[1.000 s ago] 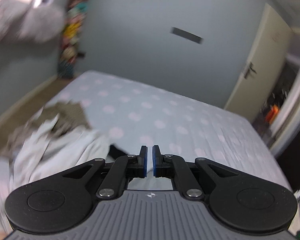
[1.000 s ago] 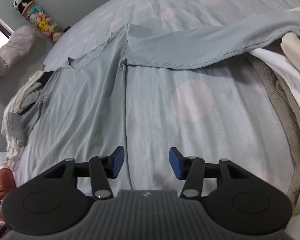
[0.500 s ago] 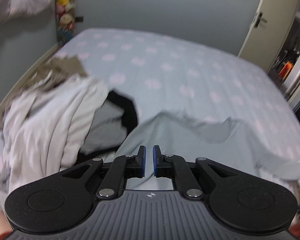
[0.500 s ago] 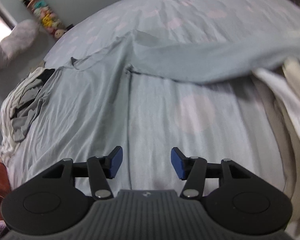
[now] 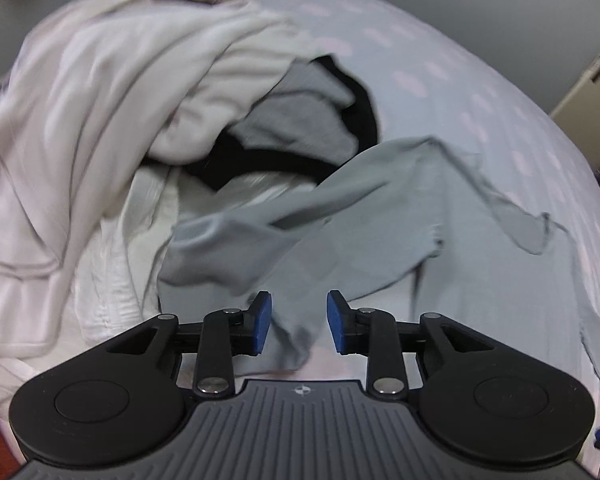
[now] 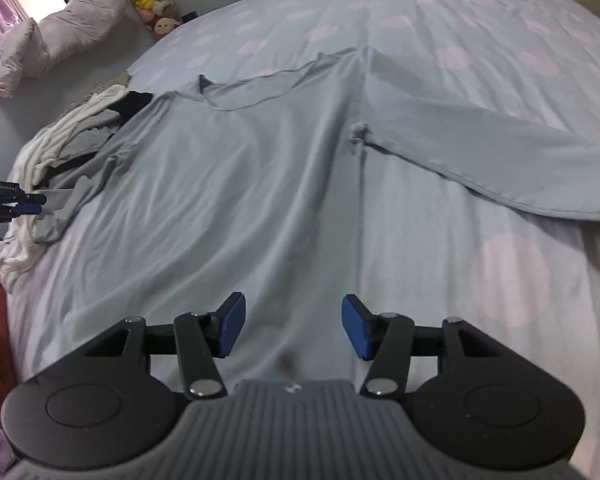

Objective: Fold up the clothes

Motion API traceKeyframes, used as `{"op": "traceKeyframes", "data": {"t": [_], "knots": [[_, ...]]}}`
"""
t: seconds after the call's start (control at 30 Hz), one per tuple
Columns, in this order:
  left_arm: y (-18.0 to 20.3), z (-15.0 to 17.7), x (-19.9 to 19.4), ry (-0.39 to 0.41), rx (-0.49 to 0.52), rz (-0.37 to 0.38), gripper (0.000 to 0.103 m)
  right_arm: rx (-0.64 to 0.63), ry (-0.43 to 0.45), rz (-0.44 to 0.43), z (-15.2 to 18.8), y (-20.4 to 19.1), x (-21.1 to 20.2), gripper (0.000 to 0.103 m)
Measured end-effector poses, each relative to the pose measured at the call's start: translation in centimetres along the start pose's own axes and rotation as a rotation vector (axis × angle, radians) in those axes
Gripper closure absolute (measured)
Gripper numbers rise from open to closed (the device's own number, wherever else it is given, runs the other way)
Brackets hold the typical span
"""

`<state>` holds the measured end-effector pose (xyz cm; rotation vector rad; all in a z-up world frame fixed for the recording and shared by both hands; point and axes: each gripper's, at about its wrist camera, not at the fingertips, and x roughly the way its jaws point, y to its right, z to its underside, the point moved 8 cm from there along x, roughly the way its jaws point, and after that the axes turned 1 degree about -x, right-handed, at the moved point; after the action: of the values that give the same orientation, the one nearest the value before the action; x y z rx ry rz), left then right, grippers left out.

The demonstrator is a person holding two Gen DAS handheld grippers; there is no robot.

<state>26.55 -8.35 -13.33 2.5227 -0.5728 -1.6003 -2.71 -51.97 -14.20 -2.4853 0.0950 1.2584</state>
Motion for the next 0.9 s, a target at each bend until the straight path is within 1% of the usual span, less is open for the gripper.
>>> {"op": "traceKeyframes", "data": {"t": [0.17, 0.2, 0.23, 0.27, 0.33, 0.4, 0.5, 0.67, 0.8, 0.9], "knots": [[-1.4, 0.4, 2.3, -0.008, -0.055, -0.019, 0.075, 0.008, 0.044, 0.088, 0.6, 2.5, -2.1, 0.046], [-1.4, 0.4, 2.4, -0.002, -0.06, -0.017, 0.078, 0.008, 0.058, 0.105, 0.7, 3.2, -2.7, 0.046], [-1.4, 0.3, 2.4, 0.007, -0.061, -0.011, 0.09, 0.012, 0.073, 0.118, 0.7, 3.7, -3.3, 0.046], [-1.2, 0.2, 2.3, 0.02, -0.06, -0.002, 0.097, 0.025, 0.089, 0.117, 0.8, 4.2, -3.7, 0.046], [-0.4, -0.6, 1.2, 0.064, -0.055, 0.031, 0.099, 0.067, 0.111, 0.094, 1.1, 5.2, -4.3, 0.042], [0.8, -1.9, -0.7, 0.122, -0.035, 0.057, 0.099, 0.108, 0.104, 0.063, 1.4, 5.8, -4.0, 0.042], [3.5, -4.4, -4.3, 0.211, 0.023, 0.083, 0.099, 0.151, 0.084, 0.03, 1.5, 6.3, -3.4, 0.042], [9.1, -8.7, -9.7, 0.346, 0.123, 0.113, 0.099, 0.182, 0.064, -0.009, 1.8, 6.3, -2.9, 0.042], [14.2, -11.7, -12.8, 0.428, 0.201, 0.131, 0.099, 0.215, 0.087, -0.048, 2.0, 6.6, -3.3, 0.042], [18.7, -12.8, -14.2, 0.467, 0.278, 0.159, 0.099, 0.236, 0.112, -0.074, 1.9, 6.7, -3.7, 0.042]]}}
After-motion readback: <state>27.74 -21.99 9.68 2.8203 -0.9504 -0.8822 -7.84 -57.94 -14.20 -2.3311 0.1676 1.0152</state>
